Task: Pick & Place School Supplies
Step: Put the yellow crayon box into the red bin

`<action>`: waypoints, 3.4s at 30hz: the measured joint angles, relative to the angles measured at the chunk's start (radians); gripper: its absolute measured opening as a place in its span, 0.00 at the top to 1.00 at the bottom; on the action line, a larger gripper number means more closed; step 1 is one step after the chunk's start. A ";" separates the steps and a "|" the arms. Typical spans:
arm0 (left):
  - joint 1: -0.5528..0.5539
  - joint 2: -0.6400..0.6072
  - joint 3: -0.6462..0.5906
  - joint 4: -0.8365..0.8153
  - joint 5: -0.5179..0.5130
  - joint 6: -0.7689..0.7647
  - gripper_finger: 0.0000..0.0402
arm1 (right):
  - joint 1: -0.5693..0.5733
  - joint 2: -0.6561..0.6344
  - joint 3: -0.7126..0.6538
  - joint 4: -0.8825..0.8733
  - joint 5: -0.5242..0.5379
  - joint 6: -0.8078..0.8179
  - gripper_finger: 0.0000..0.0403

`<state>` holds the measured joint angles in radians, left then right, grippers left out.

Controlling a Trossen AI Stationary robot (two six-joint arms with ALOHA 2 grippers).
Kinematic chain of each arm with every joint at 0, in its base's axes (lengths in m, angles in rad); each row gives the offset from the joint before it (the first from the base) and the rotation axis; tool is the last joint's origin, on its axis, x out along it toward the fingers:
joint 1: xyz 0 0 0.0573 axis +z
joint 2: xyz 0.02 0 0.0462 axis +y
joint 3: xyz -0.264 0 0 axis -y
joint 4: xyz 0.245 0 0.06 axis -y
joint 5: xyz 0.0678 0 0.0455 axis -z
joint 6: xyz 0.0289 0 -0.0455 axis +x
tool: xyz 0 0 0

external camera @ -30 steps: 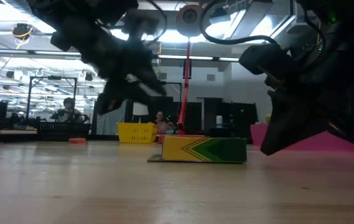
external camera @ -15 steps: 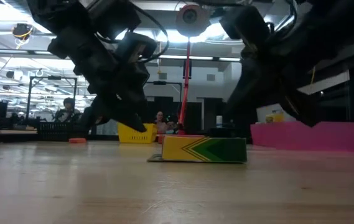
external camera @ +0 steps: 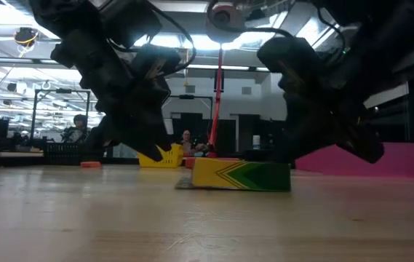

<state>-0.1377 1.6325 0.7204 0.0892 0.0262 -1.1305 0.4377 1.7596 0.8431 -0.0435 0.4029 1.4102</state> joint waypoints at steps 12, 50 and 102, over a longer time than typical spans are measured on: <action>-0.059 0.000 0.000 0.038 0.011 -0.043 0.76 | 0.024 0.000 -0.066 0.067 0.015 0.075 1.00; -0.022 0.107 0.000 0.363 0.028 -0.082 0.72 | 0.057 0.000 -0.068 0.021 0.054 0.126 1.00; 0.401 0.431 0.801 0.194 0.396 0.228 1.00 | 0.491 -0.214 -0.068 -0.489 0.481 0.655 0.98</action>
<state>0.2629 2.0633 1.5219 0.2834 0.4219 -0.9027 0.9284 1.5459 0.7746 -0.5327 0.8837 2.0647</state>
